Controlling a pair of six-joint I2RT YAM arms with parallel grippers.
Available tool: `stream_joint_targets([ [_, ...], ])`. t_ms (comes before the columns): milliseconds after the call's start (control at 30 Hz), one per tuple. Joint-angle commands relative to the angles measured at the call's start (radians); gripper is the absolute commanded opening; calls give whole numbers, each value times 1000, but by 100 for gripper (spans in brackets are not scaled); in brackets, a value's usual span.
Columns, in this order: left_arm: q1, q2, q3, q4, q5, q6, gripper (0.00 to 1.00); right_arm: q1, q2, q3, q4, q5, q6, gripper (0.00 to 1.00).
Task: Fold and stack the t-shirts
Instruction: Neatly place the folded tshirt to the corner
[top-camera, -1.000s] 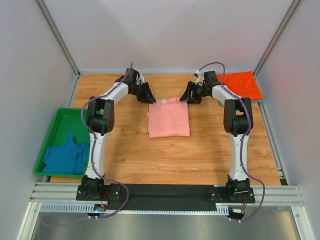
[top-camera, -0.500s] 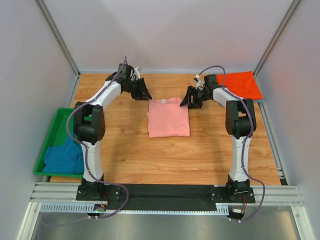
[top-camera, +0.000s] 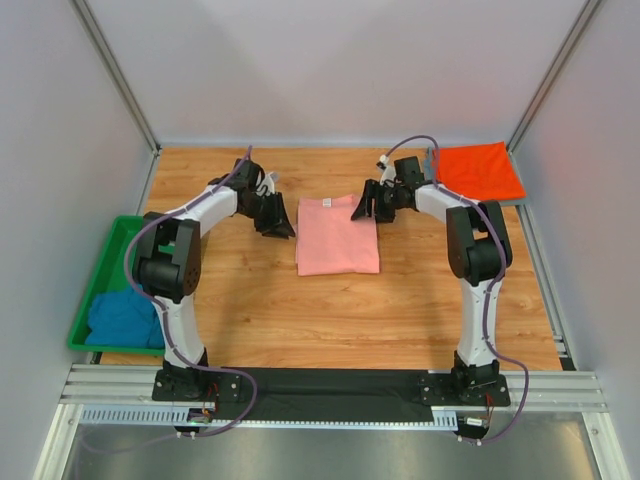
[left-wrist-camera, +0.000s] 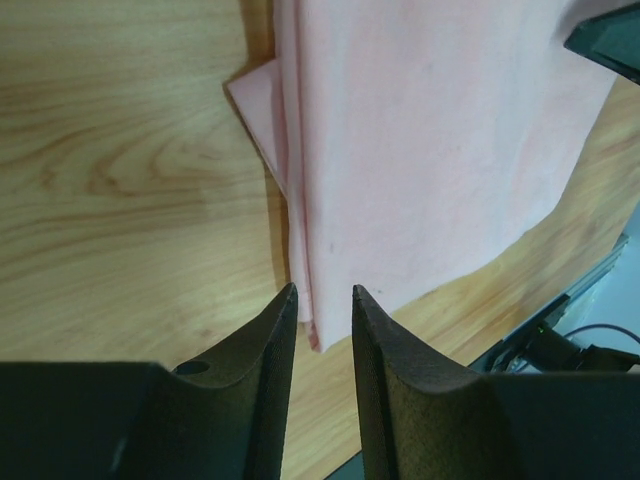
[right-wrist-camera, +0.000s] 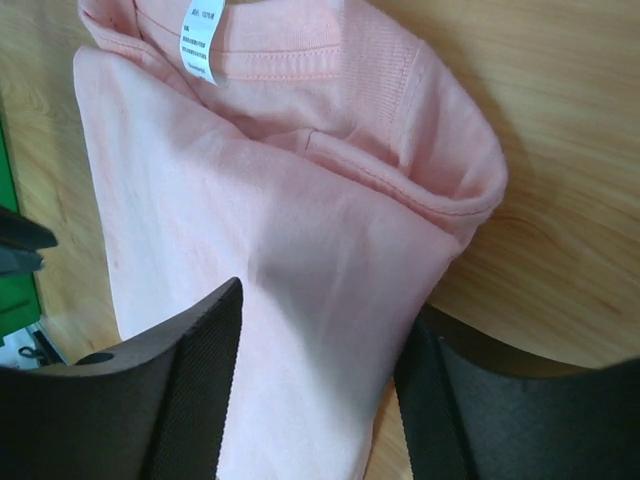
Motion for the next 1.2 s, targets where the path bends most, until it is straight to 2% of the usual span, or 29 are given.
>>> stream_joint_targets([
  [0,5,-103,-14,36,5,20,35,29,23,-53,1,151,8,58],
  [100,5,-129,-45,36,-1,17,35,44,24,-52,24,169,3,46],
  [133,3,-142,-51,40,0,16,35,47,17,-50,33,186,-2,34],
  [200,0,-154,-74,40,2,13,35,57,3,-35,29,243,-26,19],
  [233,0,-158,-82,45,3,13,35,58,-20,-32,29,263,-34,8],
  [300,-6,-178,-98,44,2,19,34,58,-51,-32,32,312,-70,1],
  [533,-12,-215,-125,53,-4,22,34,57,-196,-14,-42,449,-244,0],
  [900,-29,-195,-128,82,10,5,34,1,-272,15,-145,679,-475,0],
  [1167,-54,-169,-114,100,10,-13,34,-110,-250,117,-197,694,-617,0],
])
